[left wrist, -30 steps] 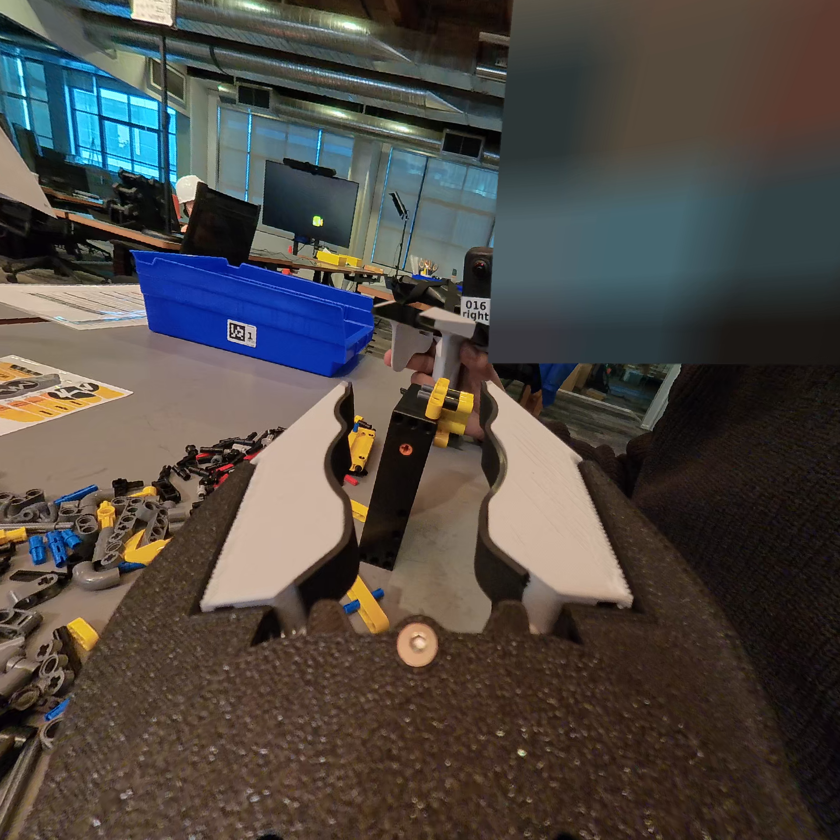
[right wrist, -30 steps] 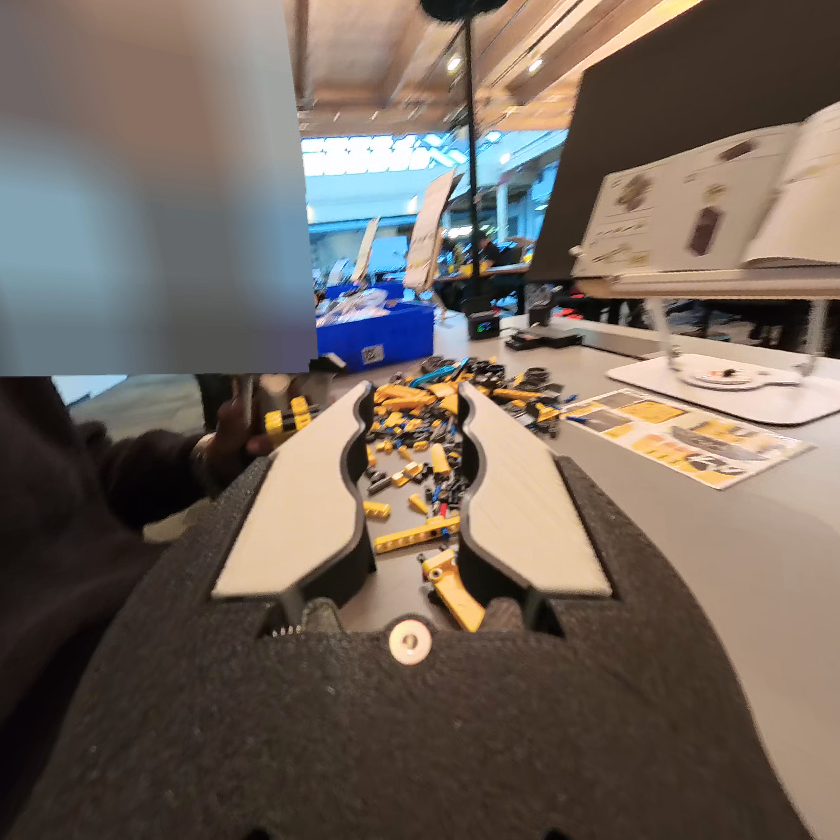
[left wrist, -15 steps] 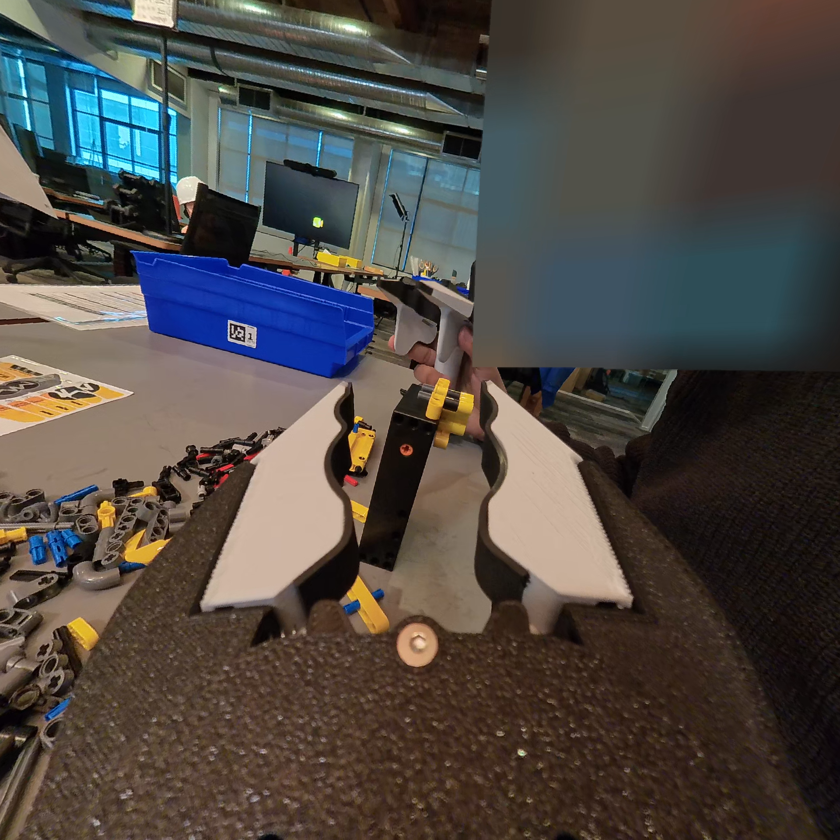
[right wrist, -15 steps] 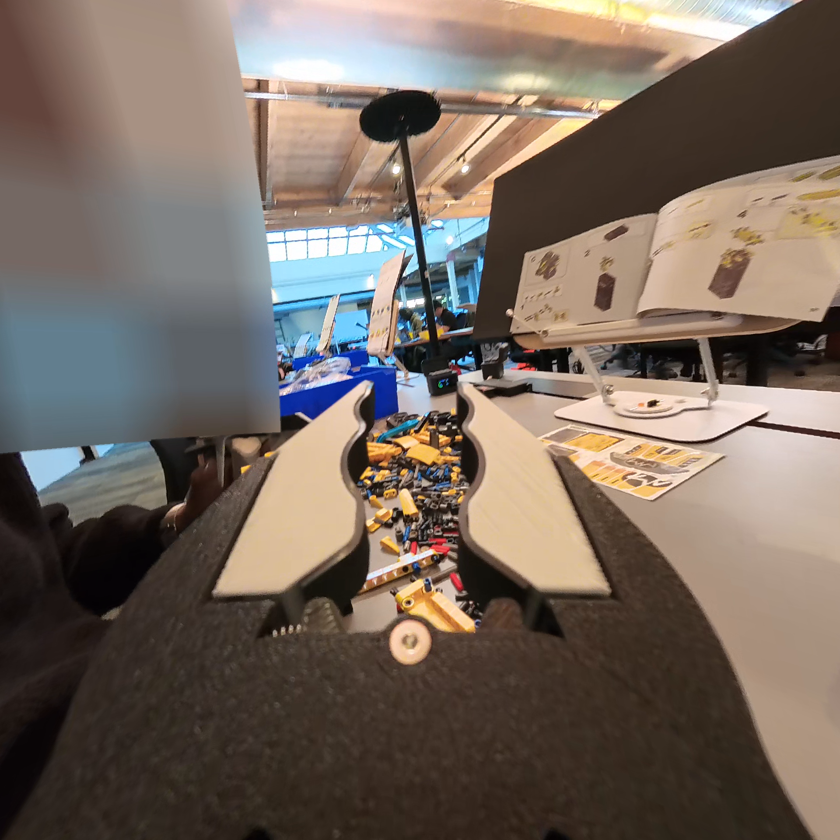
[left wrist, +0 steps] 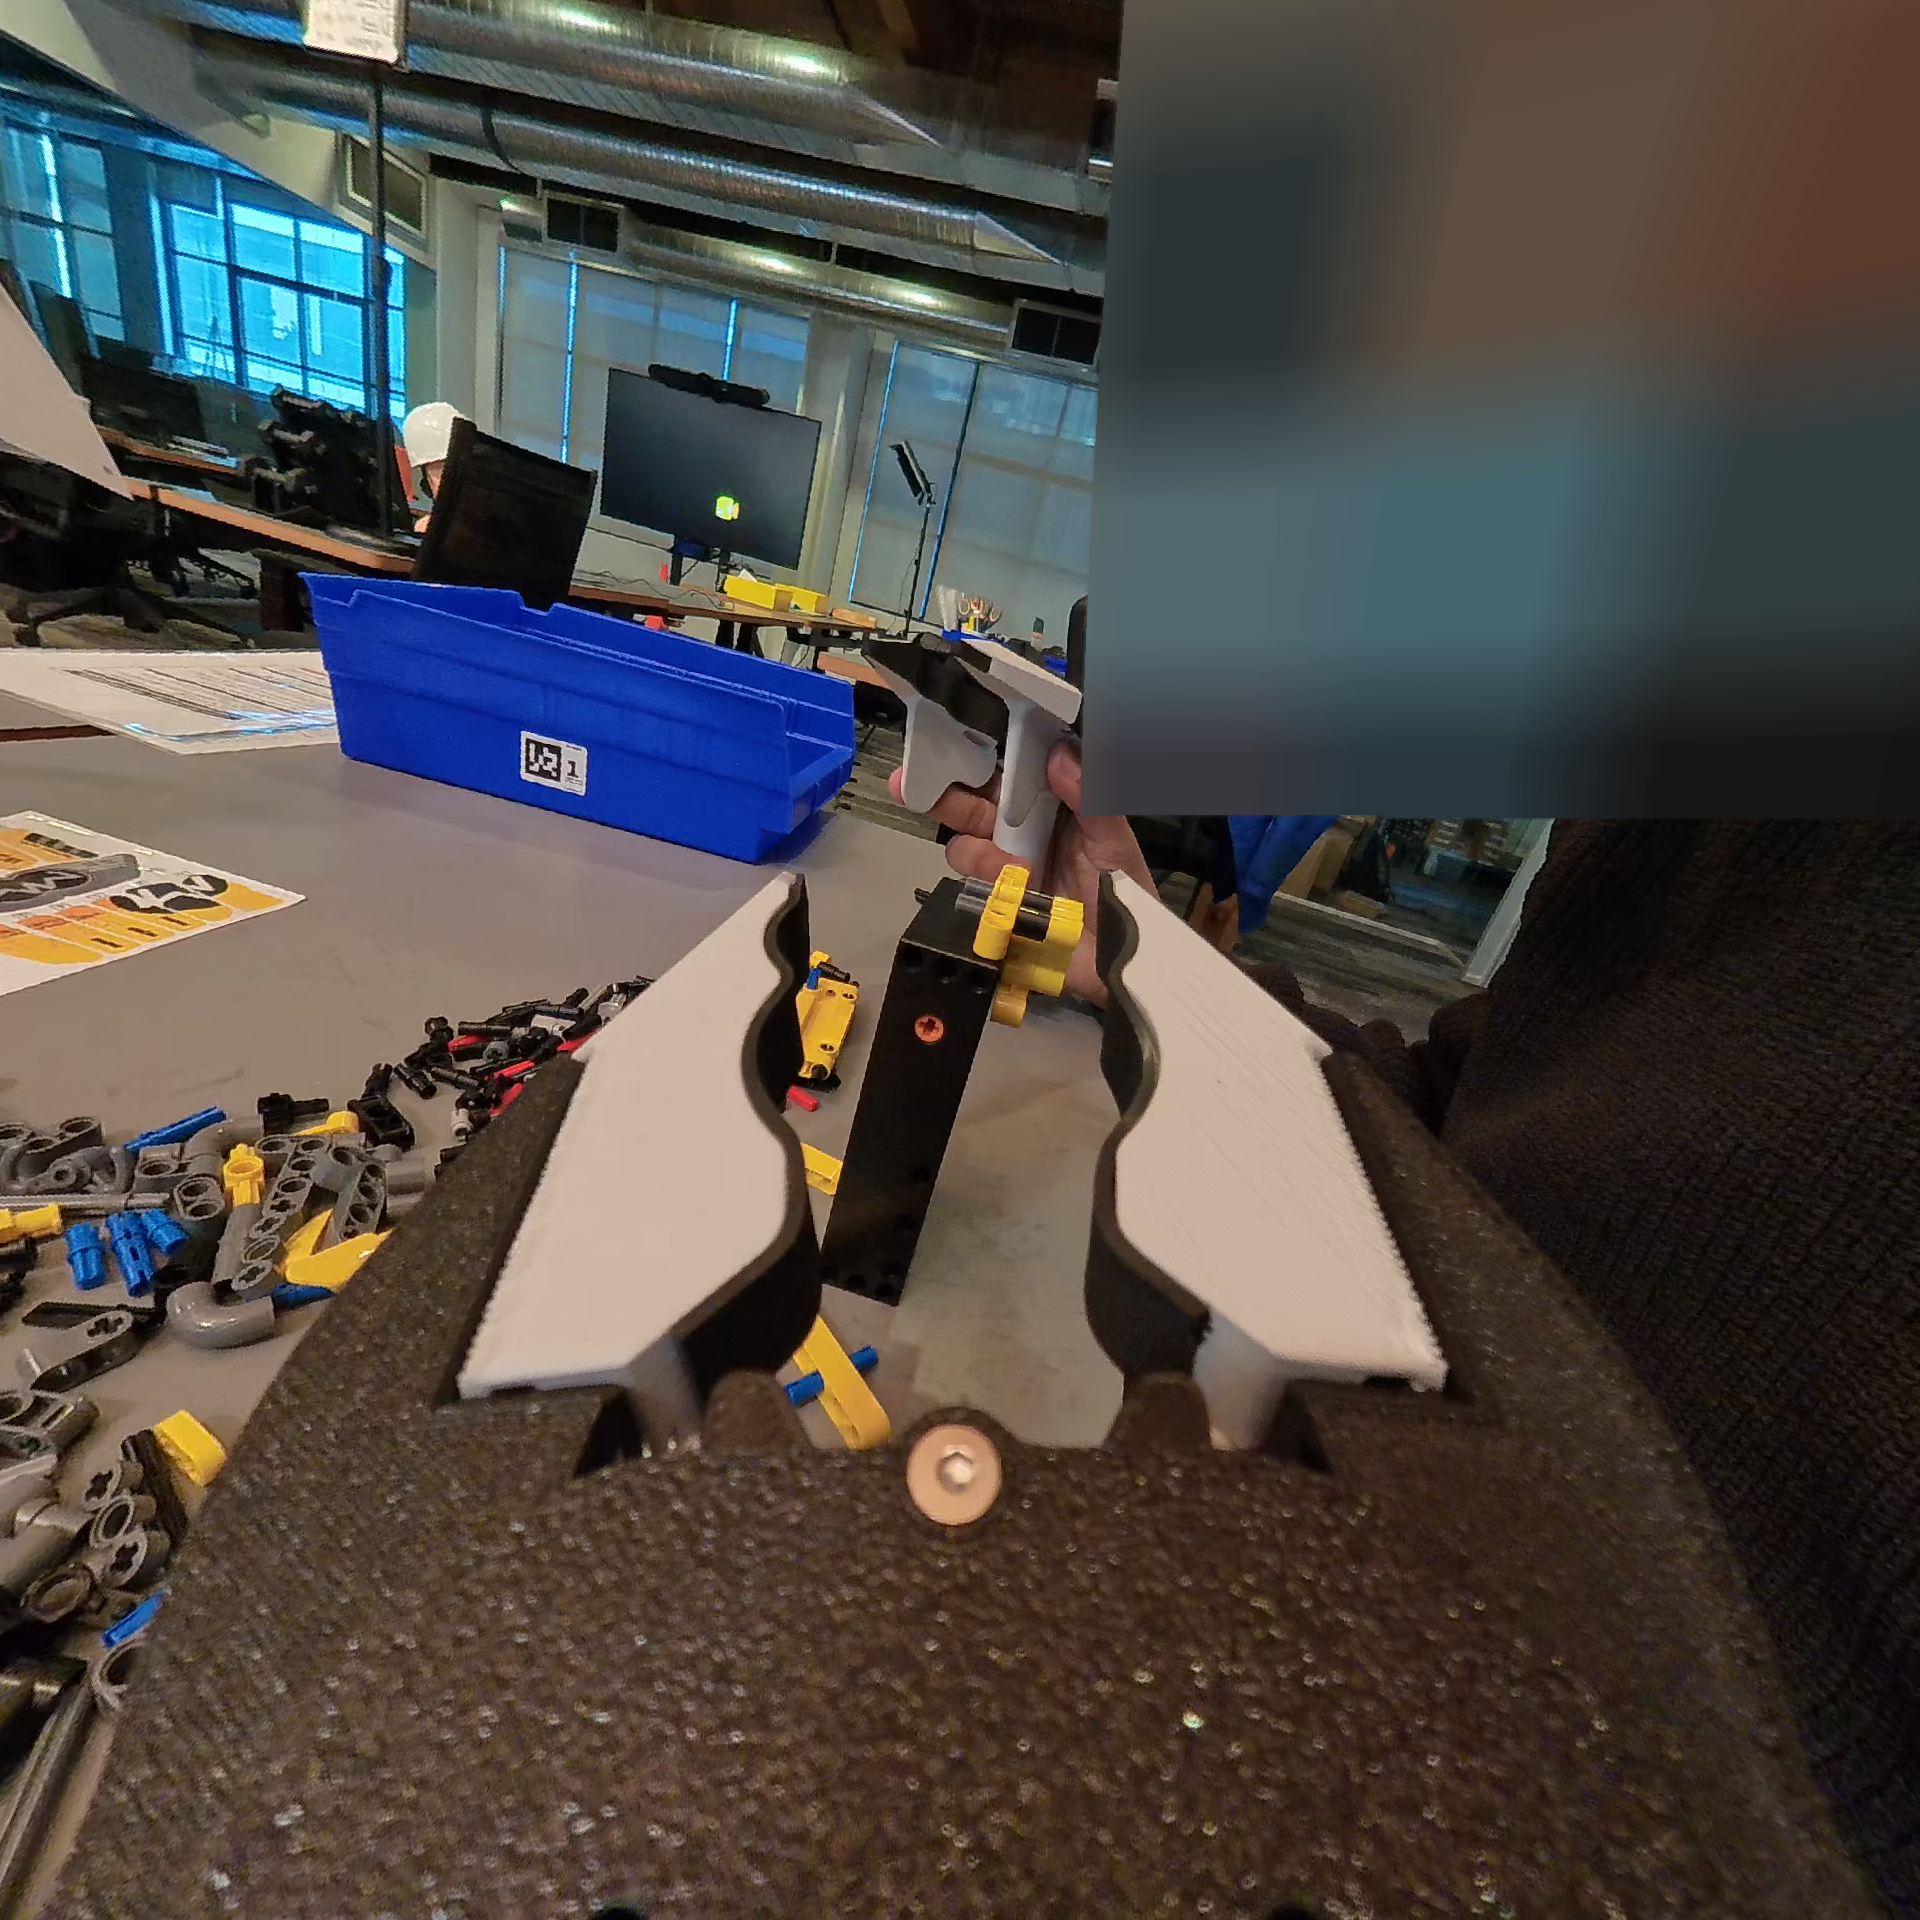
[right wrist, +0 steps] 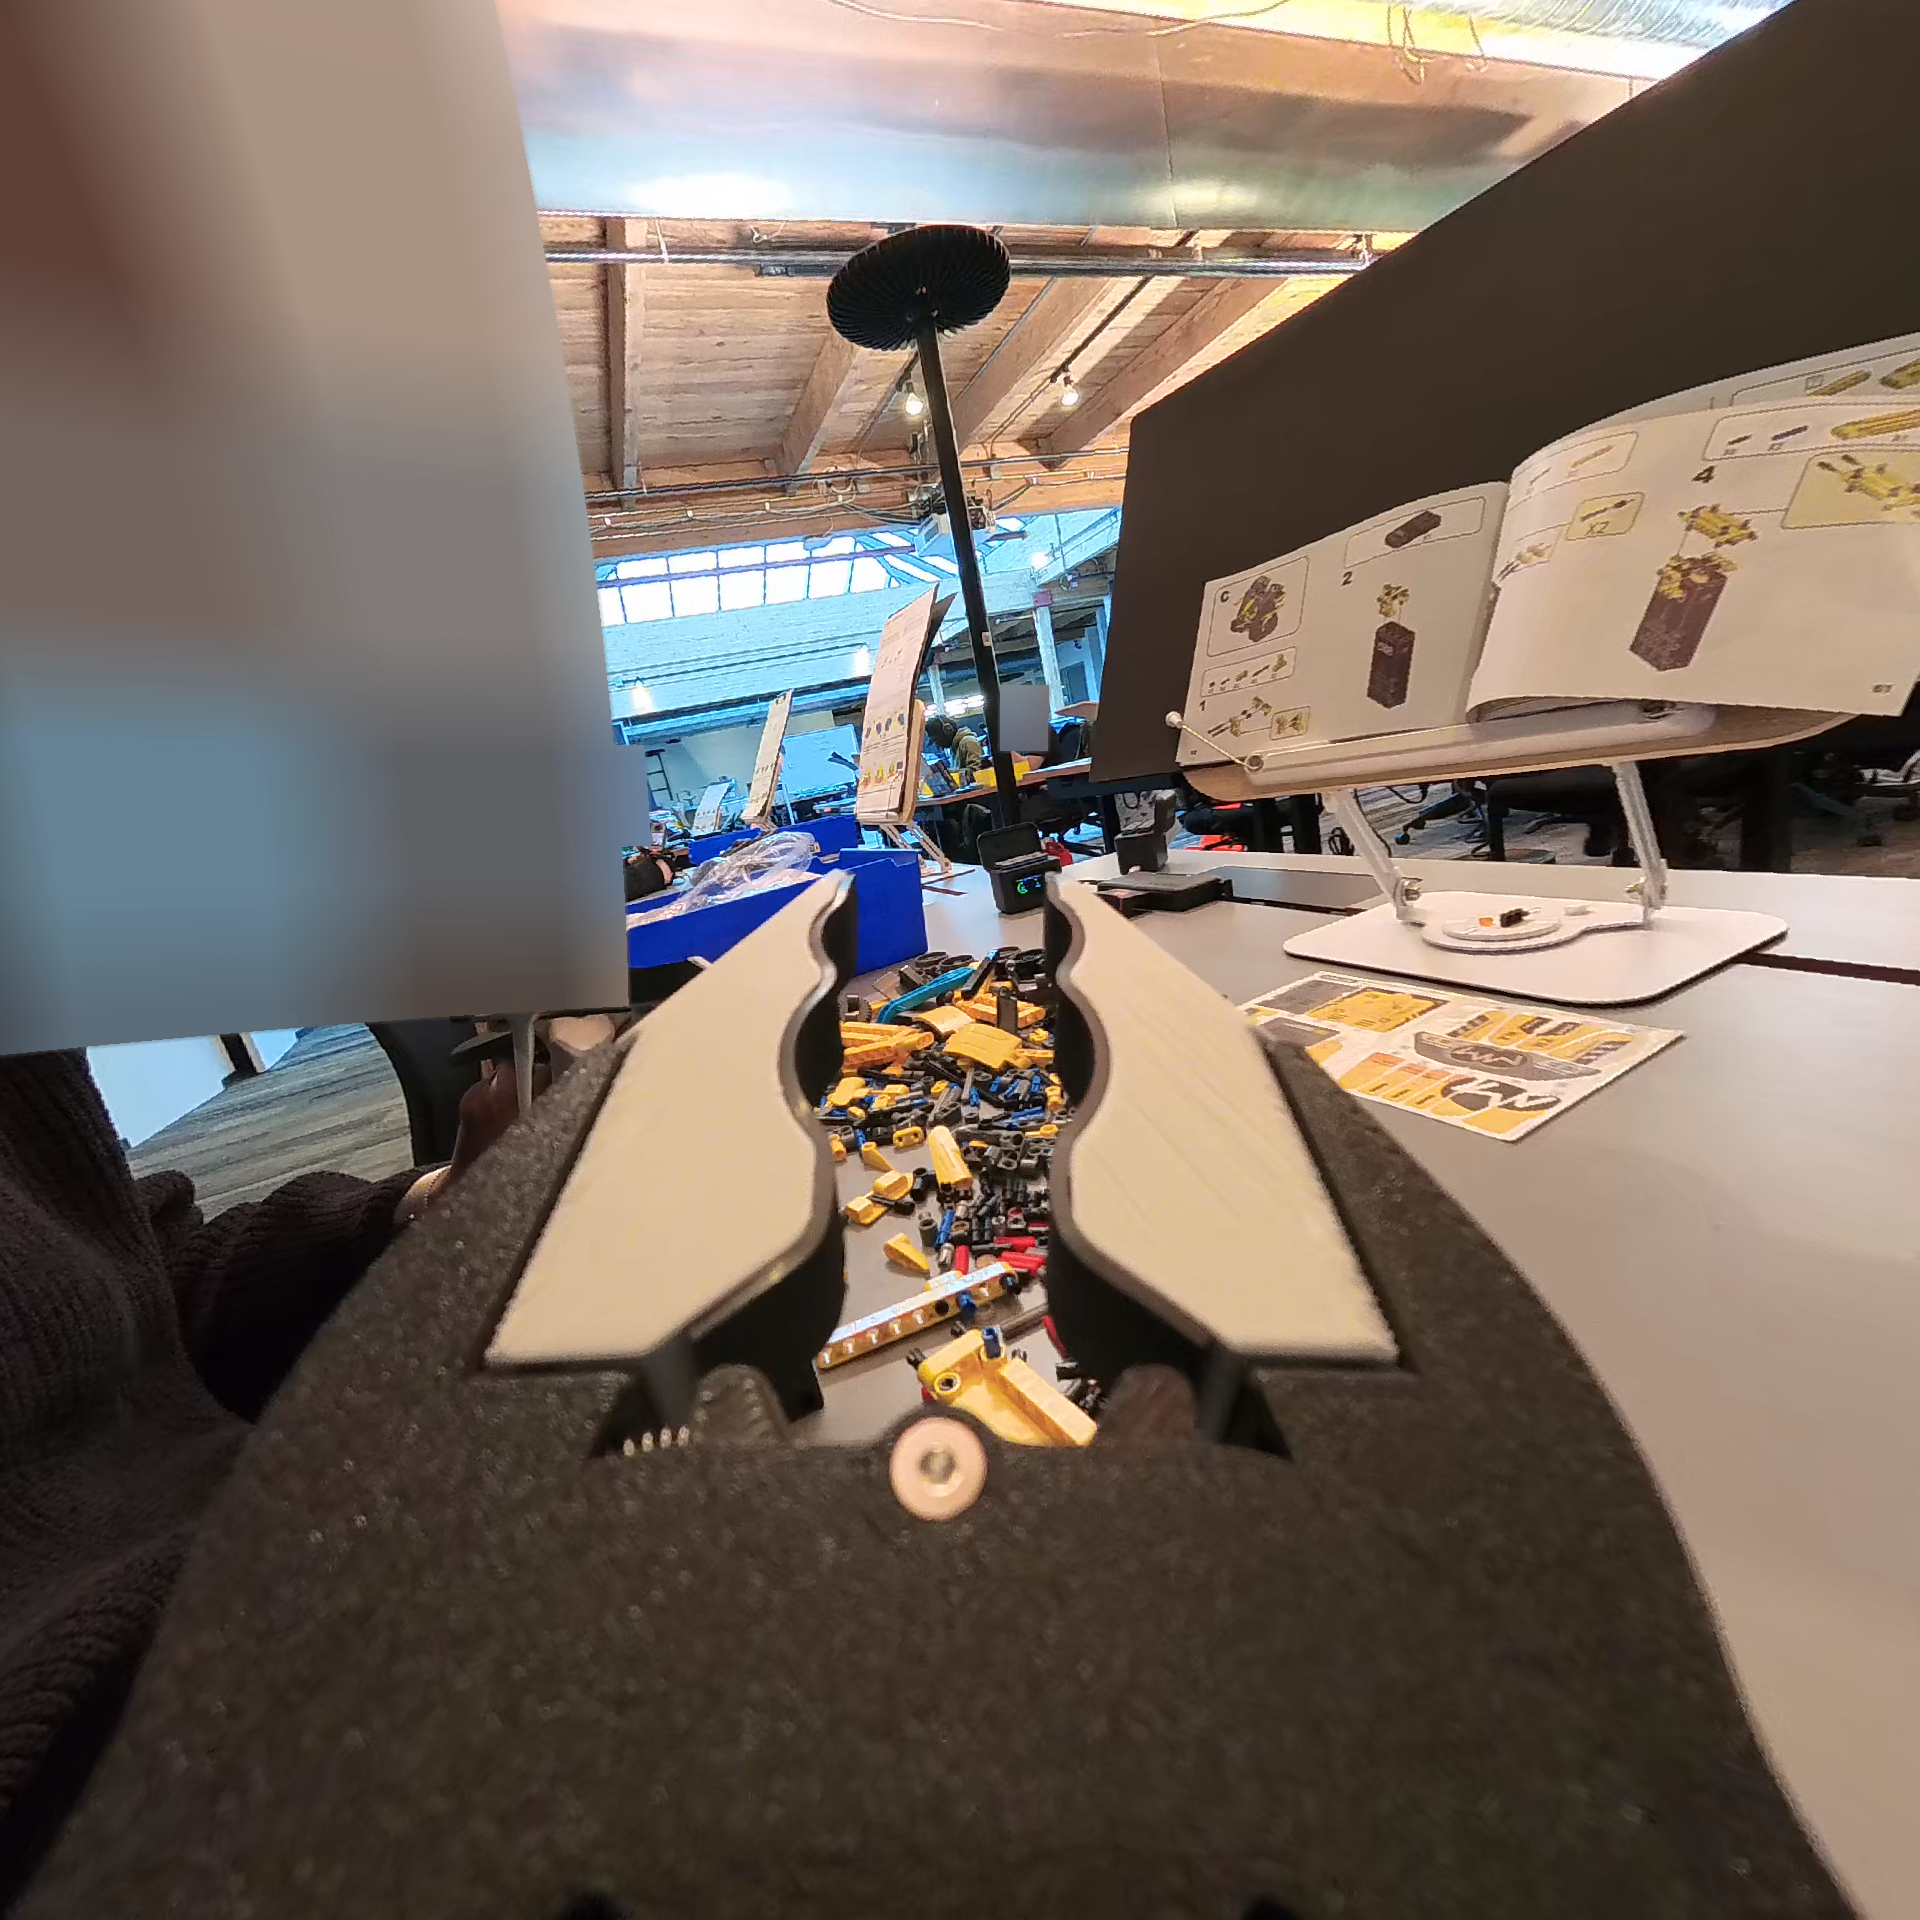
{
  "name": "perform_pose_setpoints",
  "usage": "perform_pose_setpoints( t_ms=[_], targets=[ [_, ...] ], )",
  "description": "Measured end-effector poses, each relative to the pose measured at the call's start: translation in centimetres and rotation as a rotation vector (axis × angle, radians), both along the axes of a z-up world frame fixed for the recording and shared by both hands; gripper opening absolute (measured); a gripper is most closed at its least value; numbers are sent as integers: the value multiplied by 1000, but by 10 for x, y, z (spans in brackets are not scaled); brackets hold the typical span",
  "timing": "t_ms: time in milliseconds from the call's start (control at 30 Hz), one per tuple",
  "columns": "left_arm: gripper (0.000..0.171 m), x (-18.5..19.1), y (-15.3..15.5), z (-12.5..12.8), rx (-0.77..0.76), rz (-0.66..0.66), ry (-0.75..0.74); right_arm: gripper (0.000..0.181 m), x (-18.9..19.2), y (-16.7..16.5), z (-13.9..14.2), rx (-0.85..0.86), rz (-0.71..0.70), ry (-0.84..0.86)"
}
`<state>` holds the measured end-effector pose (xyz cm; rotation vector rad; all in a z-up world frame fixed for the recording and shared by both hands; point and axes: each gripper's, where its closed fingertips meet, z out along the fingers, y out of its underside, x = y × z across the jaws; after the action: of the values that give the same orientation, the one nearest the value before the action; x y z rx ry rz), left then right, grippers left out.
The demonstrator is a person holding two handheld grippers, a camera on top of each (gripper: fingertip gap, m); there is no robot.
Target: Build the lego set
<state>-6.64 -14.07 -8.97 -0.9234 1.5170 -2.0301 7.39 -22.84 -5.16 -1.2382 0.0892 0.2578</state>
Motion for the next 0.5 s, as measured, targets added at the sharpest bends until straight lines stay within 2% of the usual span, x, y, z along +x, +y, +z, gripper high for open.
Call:
perform_pose_setpoints(
  t_ms=[133, 200, 300, 367, 500],
  targets=[
    [55, 0, 0, 0, -1, 0, 0, 35, 0, -1, -1, -12, -3, -8],
    [55, 0, 0, 0, -3, -1, 1, 35, 3, -2, -9, -86, -10, -59],
    [55, 0, 1, 1, -7, 1, -3, 36, 23, -7, -63, -425, -48, -182],
    [55, 0, 1, 0, -6, -1, 1, 38, 43, -19, -96, -632, -85, -166],
    [55, 1, 1, 0, -8, -3, 6, 43, 42, -29, -101, -654, 4, -90]
  ],
)
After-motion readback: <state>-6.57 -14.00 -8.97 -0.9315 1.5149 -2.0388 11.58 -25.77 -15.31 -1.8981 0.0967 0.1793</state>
